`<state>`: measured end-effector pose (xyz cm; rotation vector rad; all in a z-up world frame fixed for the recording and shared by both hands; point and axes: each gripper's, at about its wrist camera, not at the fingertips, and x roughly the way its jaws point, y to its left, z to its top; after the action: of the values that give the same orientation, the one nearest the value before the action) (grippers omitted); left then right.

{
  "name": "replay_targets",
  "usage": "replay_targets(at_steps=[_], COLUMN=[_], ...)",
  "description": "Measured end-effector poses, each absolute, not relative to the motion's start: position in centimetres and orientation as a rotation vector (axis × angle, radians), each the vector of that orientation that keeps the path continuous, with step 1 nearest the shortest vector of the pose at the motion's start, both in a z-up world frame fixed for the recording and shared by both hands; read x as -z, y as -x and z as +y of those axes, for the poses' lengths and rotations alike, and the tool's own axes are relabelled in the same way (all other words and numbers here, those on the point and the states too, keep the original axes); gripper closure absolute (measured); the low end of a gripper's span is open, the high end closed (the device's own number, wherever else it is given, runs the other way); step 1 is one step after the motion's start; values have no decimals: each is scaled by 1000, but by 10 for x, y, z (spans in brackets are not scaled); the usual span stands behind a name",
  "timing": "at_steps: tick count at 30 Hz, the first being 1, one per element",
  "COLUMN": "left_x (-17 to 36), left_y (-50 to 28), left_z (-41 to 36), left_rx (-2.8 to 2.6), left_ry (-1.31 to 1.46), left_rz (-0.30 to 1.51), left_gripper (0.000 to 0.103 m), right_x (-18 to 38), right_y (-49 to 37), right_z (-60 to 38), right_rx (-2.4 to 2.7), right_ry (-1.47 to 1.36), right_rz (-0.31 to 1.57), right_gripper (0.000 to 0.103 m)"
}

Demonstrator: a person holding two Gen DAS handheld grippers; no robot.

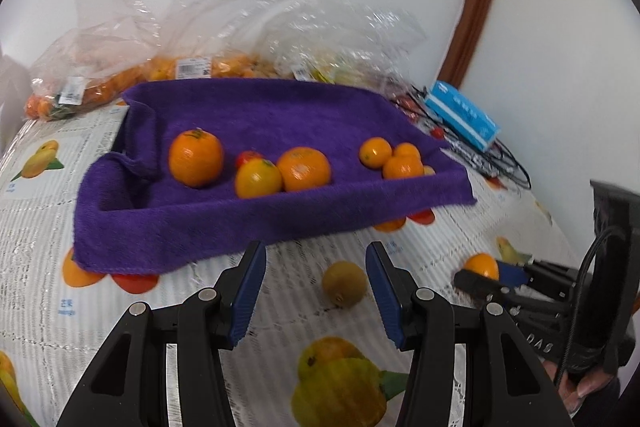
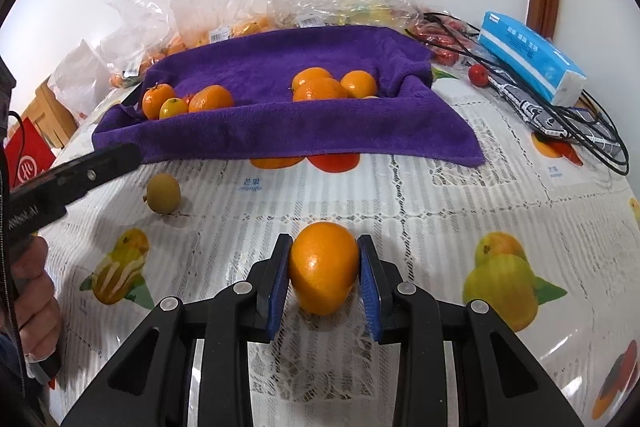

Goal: Organize fruits
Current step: 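Hold the orange in the right tool while the left tool grasps the yellow-brown fruit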

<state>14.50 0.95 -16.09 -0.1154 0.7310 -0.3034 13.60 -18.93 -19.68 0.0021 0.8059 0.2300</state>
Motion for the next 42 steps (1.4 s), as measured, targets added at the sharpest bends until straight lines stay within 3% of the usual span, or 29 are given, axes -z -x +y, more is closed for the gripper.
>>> replay_targets(at_steps=[18,25,38,42], left_x=[178,177,177,177], left_y=[-156,-157,-157,-158], left_z=[-34,-35,-32,-30], left_rx=[250,215,203,215], left_ry=[-114,-107,-79,-59], left_rz=[871,870,872,869], left_gripper=[55,66,66,76], right_x=[197,198,198,198], right_y=[-136,-136,-134,-134], right_z=[-219,-224,-223,-223], right_rx=[-171,-196,-206,-206], right_ry=[-1,-46,-36,-33], right_rz=[808,808,810,809], right_gripper=[70,70,70,70])
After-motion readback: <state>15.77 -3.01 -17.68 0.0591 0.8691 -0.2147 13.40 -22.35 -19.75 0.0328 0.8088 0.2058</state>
